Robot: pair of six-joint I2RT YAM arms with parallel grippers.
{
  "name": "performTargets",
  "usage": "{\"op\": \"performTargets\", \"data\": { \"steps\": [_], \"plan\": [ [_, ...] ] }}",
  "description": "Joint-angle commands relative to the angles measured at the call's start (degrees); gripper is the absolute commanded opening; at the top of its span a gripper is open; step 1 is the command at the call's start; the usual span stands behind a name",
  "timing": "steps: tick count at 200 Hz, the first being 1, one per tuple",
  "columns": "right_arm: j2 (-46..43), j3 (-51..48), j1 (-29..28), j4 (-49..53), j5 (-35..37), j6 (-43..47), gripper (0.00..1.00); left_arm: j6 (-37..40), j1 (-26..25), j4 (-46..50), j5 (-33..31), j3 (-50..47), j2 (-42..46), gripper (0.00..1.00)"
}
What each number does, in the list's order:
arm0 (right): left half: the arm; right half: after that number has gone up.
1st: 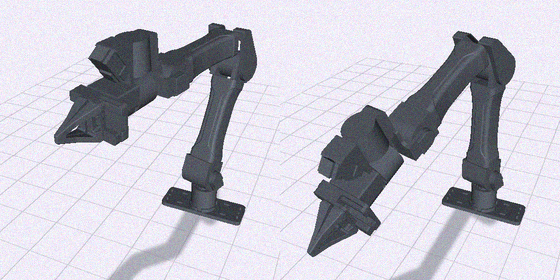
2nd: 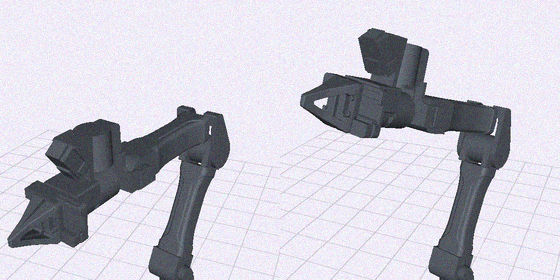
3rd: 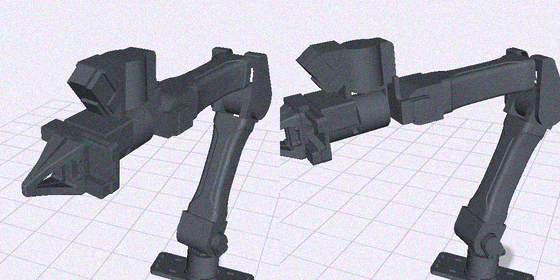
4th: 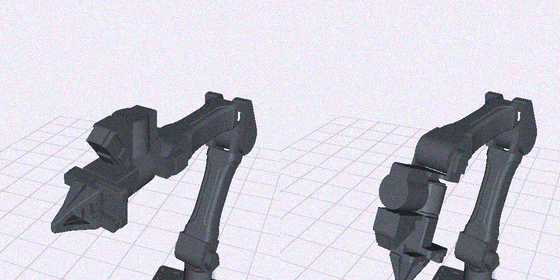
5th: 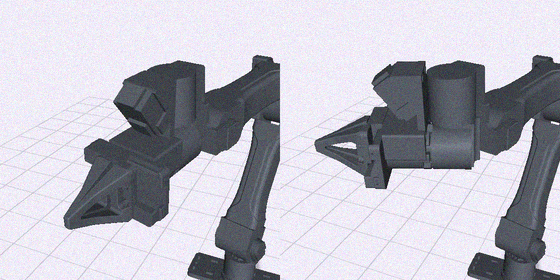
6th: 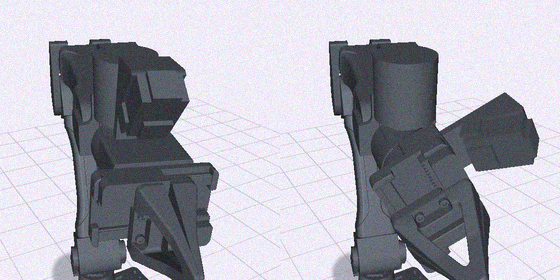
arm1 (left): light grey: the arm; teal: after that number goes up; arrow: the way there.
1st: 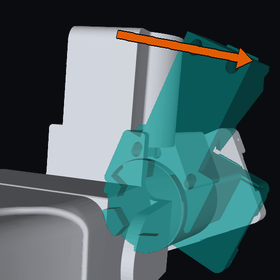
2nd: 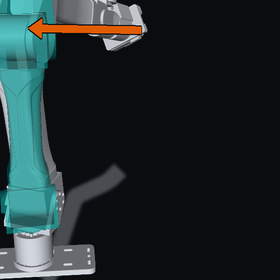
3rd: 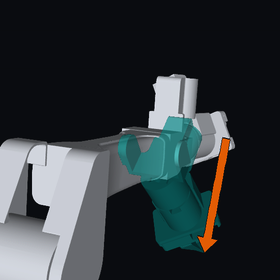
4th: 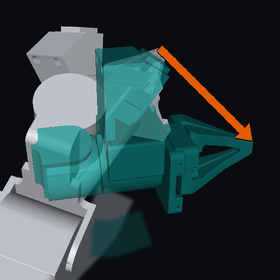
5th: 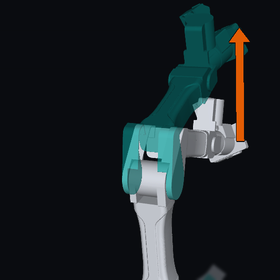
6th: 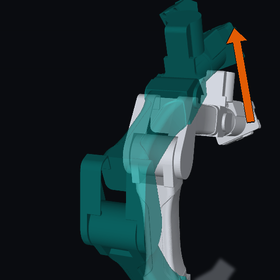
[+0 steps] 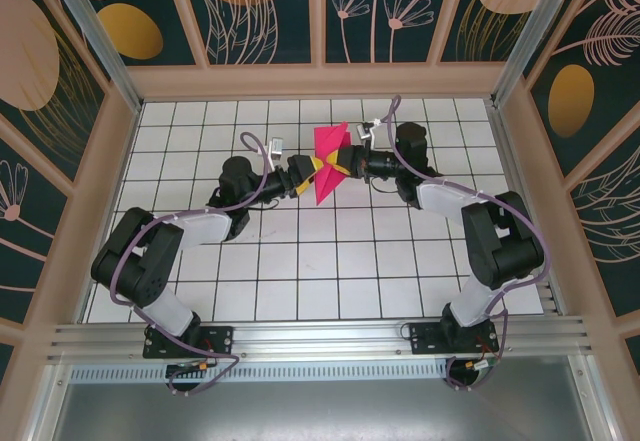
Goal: Fold a paper plane with a square sheet of paper (pick it up from the middle)
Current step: Turn over the paper at the center of the table.
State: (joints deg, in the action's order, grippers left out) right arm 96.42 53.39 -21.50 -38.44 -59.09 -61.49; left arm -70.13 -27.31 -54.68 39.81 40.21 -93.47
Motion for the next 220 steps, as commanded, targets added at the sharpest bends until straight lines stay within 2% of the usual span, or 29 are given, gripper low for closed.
{"op": "performTargets", "data": {
  "steps": [1, 72, 86, 113, 165, 184, 220],
  "plan": [
    [0.6, 0.7, -0.4, -4.2, -1.8, -1.2, 0.05, 1.7, 0.1, 1.3, -1.0, -0.9, 0.4, 0.99],
    [1.6, 0.6, -0.7, -4.7, -2.0, -1.6, 0.05, -1.2, -0.6, -3.2, 2.1, -0.7, -1.5, 0.99],
    [1.3, 0.9, -0.4, -4.4, -1.9, -1.5, 0.05, -0.5, -0.6, 0.2, 1.2, -0.7, -1.7, 0.99],
    [0.3, 1.5, 0.0, -2.8, -1.4, -0.3, 0.06, 0.7, -0.6, 4.5, -5.0, -2.7, -1.1, 0.99],
    [1.8, 1.6, -0.5, -1.4, -1.6, 0.2, 0.06, -4.8, -0.7, -7.5, -0.1, -2.8, -3.1, 0.99],
    [2.7, 1.6, -1.0, -1.4, -1.6, -0.1, 0.06, -6.0, -0.7, -10.9, 1.2, -2.5, -3.5, 0.93],
    [4.1, 1.8, -1.5, -0.6, -1.6, -0.2, 0.06, -6.9, -0.7, -14.8, 1.8, -2.4, -3.4, 0.69]
  ]
}}
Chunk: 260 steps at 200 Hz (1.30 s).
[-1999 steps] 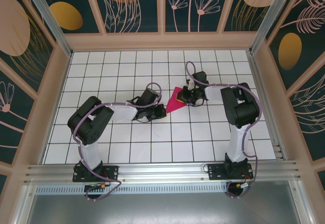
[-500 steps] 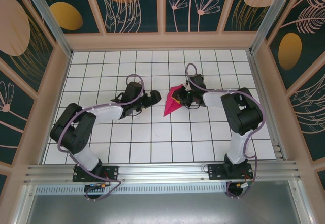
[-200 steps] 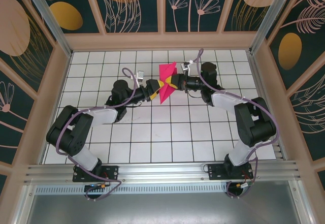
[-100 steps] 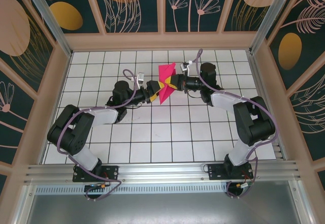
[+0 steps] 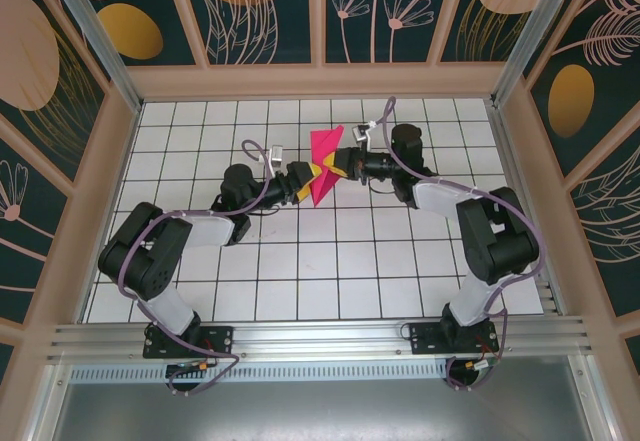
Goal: Fold a paper plane with a square sheet of paper (pick it up from the middle)
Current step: Turn over the paper at the center of the table.
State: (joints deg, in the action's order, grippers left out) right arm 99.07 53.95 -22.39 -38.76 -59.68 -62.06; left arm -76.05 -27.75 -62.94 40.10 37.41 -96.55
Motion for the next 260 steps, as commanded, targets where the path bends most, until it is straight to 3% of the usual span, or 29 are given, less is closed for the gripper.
{"op": "performTargets", "data": {
  "steps": [1, 45, 71, 94, 116, 133, 164, 206, 224, 240, 260],
  "plan": [
    [1.5, 1.2, -0.6, -0.3, -1.1, 0.4, 0.06, -0.9, -0.3, -6.6, 1.5, 0.4, -0.3, 0.68],
    [1.6, 1.4, -0.6, 1.9, -1.2, 1.3, 0.06, 0.4, -0.3, -3.4, 1.0, 1.3, -0.5, 0.46],
    [1.1, 2.4, -0.6, 6.5, -0.7, 4.3, 0.11, 2.3, -0.3, 0.5, 0.4, 2.0, -0.2, 0.27],
    [-0.6, 3.8, 0.0, 13.7, 1.1, 9.2, 0.24, 6.4, -0.3, 8.0, -1.1, 3.2, 1.2, 0.13],
    [-3.7, 5.2, 1.5, 23.7, 6.9, 15.3, 0.44, 14.3, -0.4, 22.7, -4.7, 6.2, 3.7, 0.10],
    [-6.3, 5.6, 2.5, 31.3, 14.2, 20.3, 0.53, 23.3, -0.3, 39.8, -10.7, 10.2, 5.8, 0.10],
    [-9.9, 3.8, 2.7, 38.6, 28.1, 25.4, 0.67, 36.1, -0.5, 69.2, -28.4, 19.6, 7.3, 0.10],
    [-12.0, -0.3, 2.7, 38.8, 36.3, 24.7, 0.70, 40.7, -4.5, 95.2, -58.3, 31.6, 4.3, 0.09],
    [-11.8, -1.2, 2.7, 39.0, 38.4, 24.1, 0.70, 40.3, -6.7, 102.5, -67.8, 36.2, -0.1, 0.08],
    [-11.8, -1.7, 2.7, 39.5, 40.2, 23.5, 0.70, 39.3, -8.2, 105.7, -71.6, 39.3, -4.6, 0.07],
    [-12.4, -3.3, 3.1, 39.6, 42.2, 22.6, 0.70, 38.8, -9.5, 105.2, -69.1, 42.0, -8.7, 0.07]
  ]
}}
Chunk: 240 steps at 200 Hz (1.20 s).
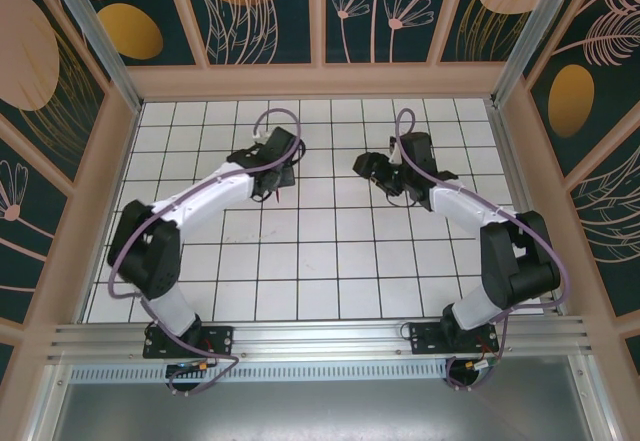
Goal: Fold a paper plane with a square sheet of paper (pick it up from the middle)
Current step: Turn over the paper at the center of the table.
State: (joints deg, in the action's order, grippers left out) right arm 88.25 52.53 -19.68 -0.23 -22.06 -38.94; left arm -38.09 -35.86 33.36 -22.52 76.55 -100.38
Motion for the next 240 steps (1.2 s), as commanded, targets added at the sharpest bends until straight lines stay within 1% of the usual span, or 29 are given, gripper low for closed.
{"op": "performTargets", "data": {
  "steps": [1, 30, 42, 73, 89, 105, 133, 148, 158, 176, 190, 210, 240],
  "plan": [
    [-1.6, -2.0, 0.5, 1.1, 4.7, -0.6, 0.70, 0.8, -1.5, 8.8, -6.3, 3.0, -5.1, 0.07],
    [-3.1, -5.4, 2.2, 0.3, 6.6, -2.5, 0.70, 0.2, -2.2, 4.5, 2.4, 6.0, -11.8, 0.11],
    [-3.6, -6.6, 2.9, -0.1, 6.7, -2.8, 0.70, -0.4, -2.2, 2.3, 6.4, 7.2, -13.8, 0.16],
    [-3.2, -7.6, 3.1, -0.8, 7.7, -3.0, 0.70, -2.2, -2.1, -3.7, 15.4, 9.2, -16.0, 0.43],
    [-2.0, -7.0, 2.8, -1.2, 7.6, -2.5, 0.69, -2.6, -1.8, -5.9, 18.6, 9.6, -15.6, 0.54],
    [-0.3, -5.5, 1.3, -1.3, 8.1, -1.6, 0.69, -3.1, -0.5, -8.6, 21.4, 8.3, -13.6, 0.61],
    [4.2, -0.6, -5.4, -0.5, 10.4, -1.4, 0.65, -4.2, 4.1, -14.9, 24.9, 1.1, -5.8, 0.72],
    [7.6, 2.9, -10.3, -0.8, 10.7, -1.7, 0.60, -4.7, 7.4, -17.6, 25.7, -4.0, -1.1, 0.79],
    [10.2, 5.8, -13.7, -0.3, 11.3, -2.0, 0.55, -4.9, 9.5, -18.5, 24.9, -7.2, 1.7, 0.83],
    [15.7, 11.7, -18.5, 0.7, 11.0, -2.5, 0.49, -3.8, 12.4, -18.8, 21.8, -11.8, 7.0, 0.93],
    [19.9, 16.8, -21.2, 2.4, 10.4, -2.0, 0.45, -2.7, 13.9, -18.7, 18.0, -14.7, 9.9, 0.98],
    [25.1, 22.4, -23.4, 4.0, 7.4, 0.0, 0.43, -2.2, 16.1, -19.4, 14.4, -18.2, 12.4, 0.99],
    [31.5, 29.7, -24.1, 9.2, 6.0, 2.1, 0.43, -4.4, 18.8, -20.8, 15.0, -20.5, 13.0, 0.98]
  ]
}}
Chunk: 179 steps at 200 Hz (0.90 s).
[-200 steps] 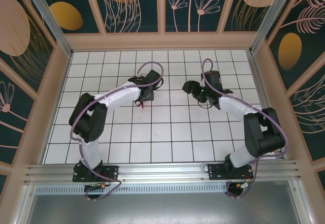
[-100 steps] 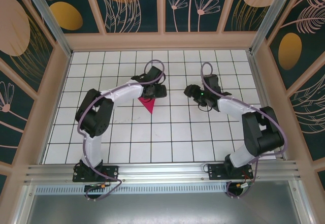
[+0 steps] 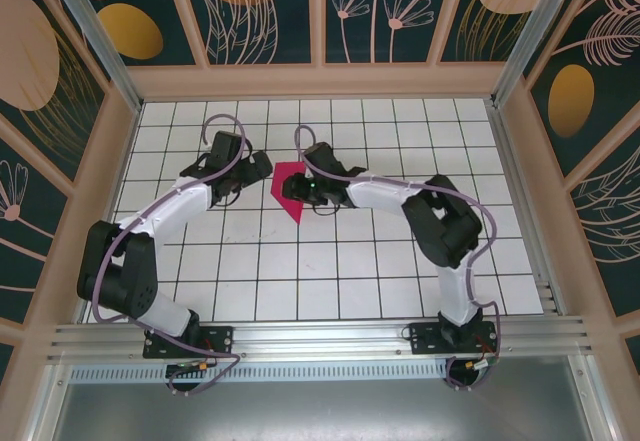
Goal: Fold a paper plane with a square sheet of paper (pick it up from the middle)
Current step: Move the paper to the center of the table.
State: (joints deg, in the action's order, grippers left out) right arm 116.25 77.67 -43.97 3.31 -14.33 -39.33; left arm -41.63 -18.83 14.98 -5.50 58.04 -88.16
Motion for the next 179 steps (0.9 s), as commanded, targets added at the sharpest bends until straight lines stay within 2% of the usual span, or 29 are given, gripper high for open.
{"op": "performTargets", "data": {
  "steps": [1, 51, 67, 86, 104, 123, 154, 179],
  "plan": [
    [3.6, 4.6, 0.2, 5.8, -1.7, 2.5, 0.43, -1.0, 1.9, -2.5, -2.0, -2.0, 0.8, 0.99],
    [7.9, 8.7, 0.3, 13.1, -3.1, 9.1, 0.43, -4.3, 3.7, -6.5, 1.6, -6.0, 0.6, 0.99],
    [8.5, 8.9, 0.4, 17.0, -4.7, 15.6, 0.43, -4.6, 3.8, -7.2, 2.8, -6.4, 0.5, 0.99],
    [8.4, 7.7, 0.5, 23.0, -8.4, 27.9, 0.44, -4.3, 3.8, -8.1, 4.7, -6.5, 0.3, 0.98],
    [7.3, 6.2, 0.9, 28.9, -5.8, 36.0, 0.44, -3.8, 3.8, -8.6, 6.3, -6.4, 0.2, 0.99],
    [4.3, 3.1, 2.2, 31.0, -3.7, 40.6, 0.43, -3.7, 3.8, -8.9, 7.1, -6.5, 0.2, 0.99],
    [-2.1, 1.1, 3.8, 27.9, -2.2, 41.7, 0.42, -3.5, 3.8, -10.0, 9.0, -7.0, 0.3, 0.99],
    [-6.8, 0.5, 3.6, 21.4, -3.2, 31.9, 0.43, -3.6, 3.8, -10.7, 11.0, -7.4, 0.7, 0.98]
  ]
}}
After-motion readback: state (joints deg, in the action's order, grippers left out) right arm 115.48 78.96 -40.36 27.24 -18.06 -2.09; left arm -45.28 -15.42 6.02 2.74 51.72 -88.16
